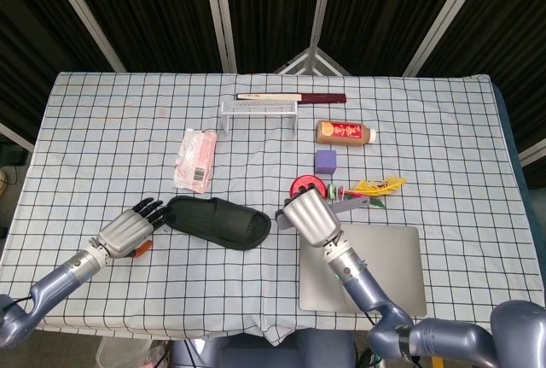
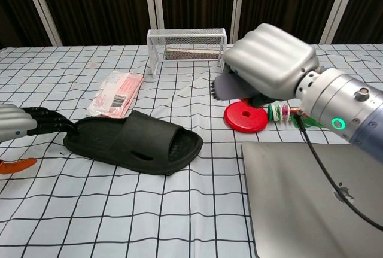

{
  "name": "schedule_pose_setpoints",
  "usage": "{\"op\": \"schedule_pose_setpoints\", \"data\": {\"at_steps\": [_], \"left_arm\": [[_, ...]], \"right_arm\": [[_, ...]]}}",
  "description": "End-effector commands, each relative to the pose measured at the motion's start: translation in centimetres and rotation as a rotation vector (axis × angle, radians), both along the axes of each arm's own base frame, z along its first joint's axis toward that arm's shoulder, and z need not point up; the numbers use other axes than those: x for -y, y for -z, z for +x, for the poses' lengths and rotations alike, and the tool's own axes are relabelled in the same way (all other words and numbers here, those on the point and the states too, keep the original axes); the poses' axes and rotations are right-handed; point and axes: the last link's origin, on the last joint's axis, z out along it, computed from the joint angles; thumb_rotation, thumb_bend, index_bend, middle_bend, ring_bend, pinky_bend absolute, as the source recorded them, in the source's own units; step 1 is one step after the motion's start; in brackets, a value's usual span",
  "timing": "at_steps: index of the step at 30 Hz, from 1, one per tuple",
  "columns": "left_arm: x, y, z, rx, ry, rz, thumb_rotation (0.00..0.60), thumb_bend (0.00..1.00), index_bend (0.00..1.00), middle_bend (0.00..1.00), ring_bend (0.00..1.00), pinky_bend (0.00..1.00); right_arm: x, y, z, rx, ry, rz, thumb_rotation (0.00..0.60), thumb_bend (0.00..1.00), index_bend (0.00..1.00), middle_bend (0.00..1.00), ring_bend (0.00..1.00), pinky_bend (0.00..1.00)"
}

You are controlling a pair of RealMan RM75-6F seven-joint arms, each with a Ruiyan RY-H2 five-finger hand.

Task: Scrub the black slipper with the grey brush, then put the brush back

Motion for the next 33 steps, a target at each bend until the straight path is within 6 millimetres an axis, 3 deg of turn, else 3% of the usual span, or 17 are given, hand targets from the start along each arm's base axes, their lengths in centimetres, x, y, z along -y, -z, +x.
{"op": "schedule_pose_setpoints", "data": {"at_steps": [1,4,10,20,28,33], "left_arm": [[-0.1,-0.6,0.2,0.025,-0.003,0.020,0.563,0.67,0.07,0.04,0.00,0.00],[-0.3,-1.4,0.3,0.037,0.007,0.054,0.572,0.64,0.06,0.03,0.00,0.00],[0.0,-3.3,0.8,0.116,0.022,0.117,0.578,0.39,0.01,0.00,0.00,0.00],[1.8,-6.1,1.3,0.238,0.007,0.217,0.592,0.38,0.00,0.00,0.00,0.00],[2.4,-6.4,1.4,0.255,-0.015,0.205,0.597,0.36,0.00,0.00,0.00,0.00],[2.4,-6.4,1.4,0.257,-0.024,0.203,0.597,0.35,0.00,0.00,0.00,0.00]], "right_arm": [[1.0,-0.9,-1.5,-0.005,0.048,-0.025,0.600,1.00,0.91,0.83,0.67,0.73],[1.7,-1.4,-3.6,-0.025,0.102,-0.036,0.600,1.00,0.90,0.83,0.67,0.73],[1.5,-2.0,-7.6,0.020,0.223,-0.027,0.600,1.00,0.90,0.83,0.67,0.73],[-0.7,-1.2,-12.0,-0.021,0.378,0.102,0.600,1.00,0.88,0.83,0.67,0.73],[-2.8,-0.4,-13.0,0.004,0.406,0.165,0.600,1.00,0.86,0.83,0.66,0.73],[-3.4,-0.5,-12.8,0.000,0.401,0.179,0.600,1.00,0.71,0.73,0.57,0.73]]}}
